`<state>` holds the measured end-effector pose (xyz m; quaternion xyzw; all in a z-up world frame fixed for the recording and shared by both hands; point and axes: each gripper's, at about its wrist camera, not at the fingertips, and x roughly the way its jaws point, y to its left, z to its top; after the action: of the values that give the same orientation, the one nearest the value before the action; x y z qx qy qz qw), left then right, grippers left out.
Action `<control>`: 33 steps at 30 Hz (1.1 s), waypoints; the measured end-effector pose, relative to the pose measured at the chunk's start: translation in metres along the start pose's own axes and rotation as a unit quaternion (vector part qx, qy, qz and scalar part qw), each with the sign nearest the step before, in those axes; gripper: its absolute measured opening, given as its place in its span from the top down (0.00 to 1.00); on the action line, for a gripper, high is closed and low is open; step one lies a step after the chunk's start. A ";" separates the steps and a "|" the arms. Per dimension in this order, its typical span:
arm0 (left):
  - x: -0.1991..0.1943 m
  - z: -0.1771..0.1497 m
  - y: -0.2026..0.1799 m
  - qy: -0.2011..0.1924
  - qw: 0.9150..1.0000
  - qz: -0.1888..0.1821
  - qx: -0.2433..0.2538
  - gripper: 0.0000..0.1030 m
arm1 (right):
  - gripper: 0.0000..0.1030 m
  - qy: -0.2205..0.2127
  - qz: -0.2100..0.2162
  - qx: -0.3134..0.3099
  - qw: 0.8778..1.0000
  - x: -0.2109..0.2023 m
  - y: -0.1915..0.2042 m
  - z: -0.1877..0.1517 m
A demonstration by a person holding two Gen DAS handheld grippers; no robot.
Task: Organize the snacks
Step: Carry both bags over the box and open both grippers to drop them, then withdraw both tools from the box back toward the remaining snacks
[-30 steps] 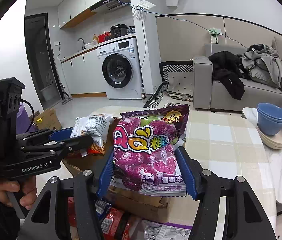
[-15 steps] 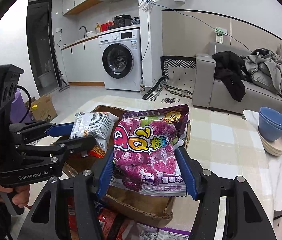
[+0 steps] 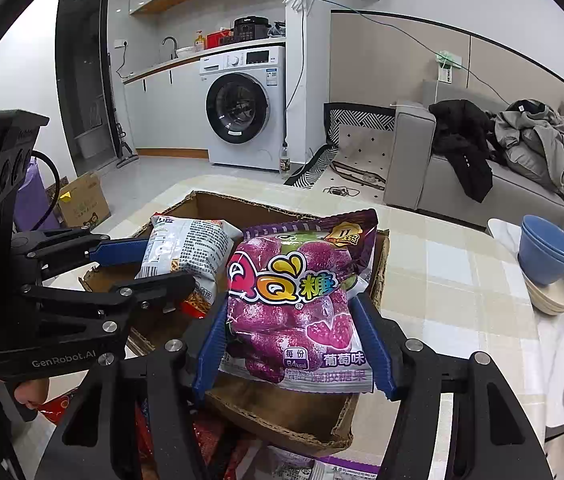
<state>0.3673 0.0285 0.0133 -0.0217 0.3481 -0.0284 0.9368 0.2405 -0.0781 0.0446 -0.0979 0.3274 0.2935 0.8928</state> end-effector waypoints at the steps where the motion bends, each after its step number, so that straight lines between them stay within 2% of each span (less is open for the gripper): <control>1: -0.001 0.000 -0.001 0.001 1.000 -0.001 0.000 0.58 | 0.40 0.000 0.001 0.001 1.000 0.000 0.000 0.000; 6: 0.000 -0.001 -0.002 0.005 1.000 -0.002 -0.001 0.57 | 0.39 0.000 0.007 0.004 1.000 -0.002 -0.003 0.000; 9: -0.002 -0.002 -0.001 0.005 1.000 -0.008 -0.001 0.52 | 0.27 -0.003 0.018 0.008 1.000 -0.004 -0.005 0.001; 10: -0.005 -0.002 -0.002 0.004 1.000 -0.008 -0.001 0.42 | 0.21 -0.006 0.019 0.009 1.000 -0.007 -0.006 0.001; 12: -0.012 -0.005 0.002 -0.001 1.000 -0.010 -0.006 0.28 | 0.13 -0.013 0.019 0.014 1.000 -0.012 -0.008 0.000; 17: -0.032 -0.003 0.002 -0.010 0.999 -0.034 -0.021 0.12 | 0.01 -0.030 0.020 0.040 0.999 -0.032 -0.017 -0.004; 18: -0.037 -0.003 0.003 -0.012 0.999 -0.035 -0.023 0.01 | 0.00 -0.032 0.024 0.050 0.998 -0.037 -0.020 -0.005; 23: -0.066 -0.006 0.004 -0.027 0.999 -0.035 -0.025 0.01 | 0.00 -0.039 0.033 0.078 0.996 -0.061 -0.026 -0.011; 33: -0.129 -0.032 0.013 -0.049 0.998 -0.025 -0.041 0.01 | 0.00 -0.040 0.017 0.092 0.995 -0.107 -0.020 -0.032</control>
<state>0.2491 0.0498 0.0723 -0.0701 0.3020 -0.0362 0.9500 0.1696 -0.1552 0.0890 0.0017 0.3189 0.2805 0.9053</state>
